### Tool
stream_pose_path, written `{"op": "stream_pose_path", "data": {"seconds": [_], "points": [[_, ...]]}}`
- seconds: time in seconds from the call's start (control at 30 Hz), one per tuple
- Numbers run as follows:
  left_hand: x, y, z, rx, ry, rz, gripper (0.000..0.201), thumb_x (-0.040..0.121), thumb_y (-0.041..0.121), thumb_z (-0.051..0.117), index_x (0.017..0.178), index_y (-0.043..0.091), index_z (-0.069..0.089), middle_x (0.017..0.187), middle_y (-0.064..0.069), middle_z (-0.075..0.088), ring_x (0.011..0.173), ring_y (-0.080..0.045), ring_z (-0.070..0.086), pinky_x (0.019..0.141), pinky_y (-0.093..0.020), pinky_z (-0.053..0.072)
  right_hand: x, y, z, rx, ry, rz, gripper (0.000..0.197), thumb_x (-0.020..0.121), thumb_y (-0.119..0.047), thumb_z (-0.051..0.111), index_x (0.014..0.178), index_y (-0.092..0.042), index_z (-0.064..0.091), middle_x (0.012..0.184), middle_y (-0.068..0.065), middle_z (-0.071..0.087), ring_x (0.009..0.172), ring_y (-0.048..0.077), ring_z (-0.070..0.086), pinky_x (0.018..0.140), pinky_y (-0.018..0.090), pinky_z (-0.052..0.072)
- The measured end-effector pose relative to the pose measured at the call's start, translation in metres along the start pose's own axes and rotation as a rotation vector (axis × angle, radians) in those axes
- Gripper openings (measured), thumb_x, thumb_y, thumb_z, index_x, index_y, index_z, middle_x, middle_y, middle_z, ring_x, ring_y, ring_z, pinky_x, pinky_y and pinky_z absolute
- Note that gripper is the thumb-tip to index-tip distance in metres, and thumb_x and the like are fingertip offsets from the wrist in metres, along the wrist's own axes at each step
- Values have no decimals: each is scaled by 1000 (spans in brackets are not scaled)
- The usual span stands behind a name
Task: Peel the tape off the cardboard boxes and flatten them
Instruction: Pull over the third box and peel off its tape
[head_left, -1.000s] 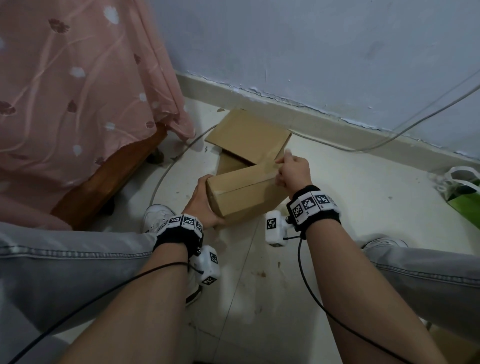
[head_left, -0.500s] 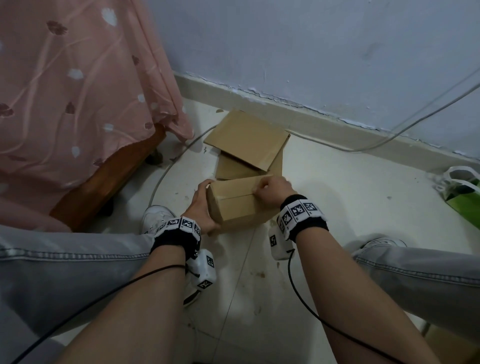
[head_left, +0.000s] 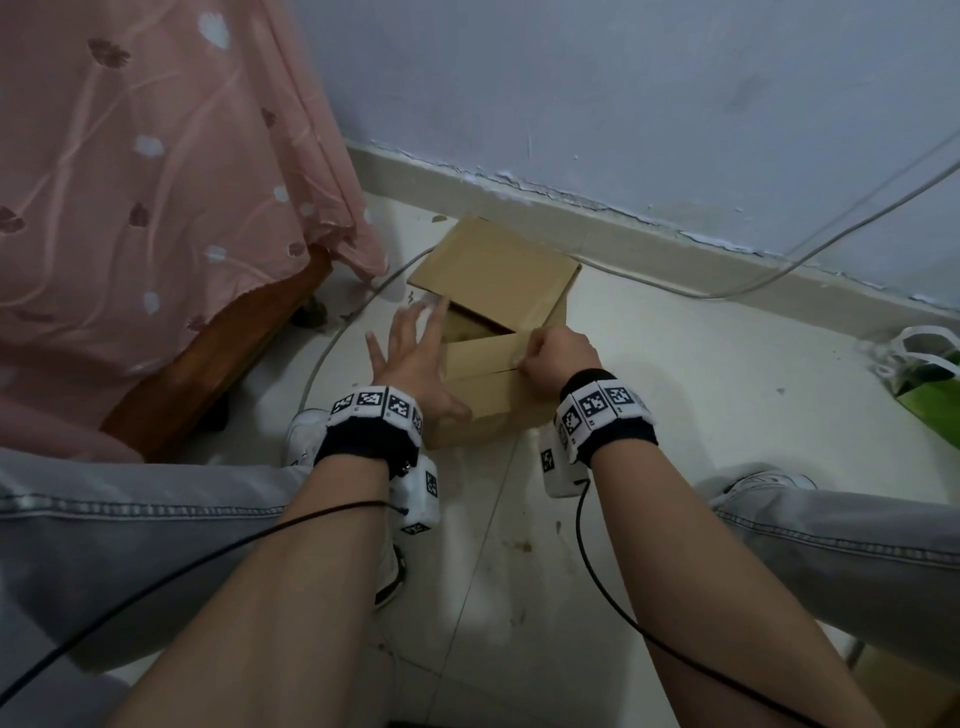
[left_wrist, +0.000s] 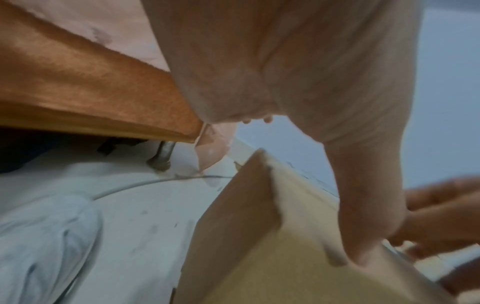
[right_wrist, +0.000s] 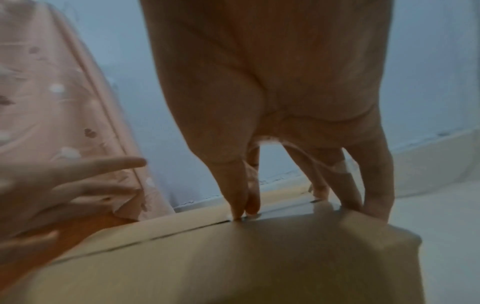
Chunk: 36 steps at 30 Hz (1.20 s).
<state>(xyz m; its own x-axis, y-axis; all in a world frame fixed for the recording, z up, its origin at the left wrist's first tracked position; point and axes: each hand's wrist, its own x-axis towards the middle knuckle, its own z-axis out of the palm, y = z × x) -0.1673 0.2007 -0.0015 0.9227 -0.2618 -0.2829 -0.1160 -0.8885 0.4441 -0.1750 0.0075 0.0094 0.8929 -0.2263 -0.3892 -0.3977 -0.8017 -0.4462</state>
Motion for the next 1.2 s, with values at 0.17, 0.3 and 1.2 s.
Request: {"op": "stream_pose_path", "data": {"seconds": [0.17, 0.3, 1.2], "points": [[2, 21, 20, 241, -133, 48, 146, 52, 56, 86, 152, 29, -16, 161, -2, 1, 149, -26, -7, 112, -65, -10, -6, -19, -1, -20, 56, -40, 6, 88, -14, 56, 83, -16, 58, 92, 8, 63, 89, 30, 60, 79, 35, 52], [-4, 14, 34, 219, -103, -31, 143, 54, 46, 88, 151, 34, -17, 157, -3, 9, 144, -32, 14, 112, -63, 14, -7, -24, -4, 284, -116, -96, 19, 91, -9, 55, 73, -12, 48, 88, 15, 67, 77, 33, 70, 75, 45, 61], [2, -7, 29, -258, -59, -40, 123, 51, 19, 91, 144, 34, 11, 144, 1, 21, 128, -29, 41, 99, -52, 47, -6, -17, -4, 1164, 14, 17, 9, 94, 3, 43, 95, -6, 45, 61, 12, 58, 57, 22, 62, 60, 36, 59]]}}
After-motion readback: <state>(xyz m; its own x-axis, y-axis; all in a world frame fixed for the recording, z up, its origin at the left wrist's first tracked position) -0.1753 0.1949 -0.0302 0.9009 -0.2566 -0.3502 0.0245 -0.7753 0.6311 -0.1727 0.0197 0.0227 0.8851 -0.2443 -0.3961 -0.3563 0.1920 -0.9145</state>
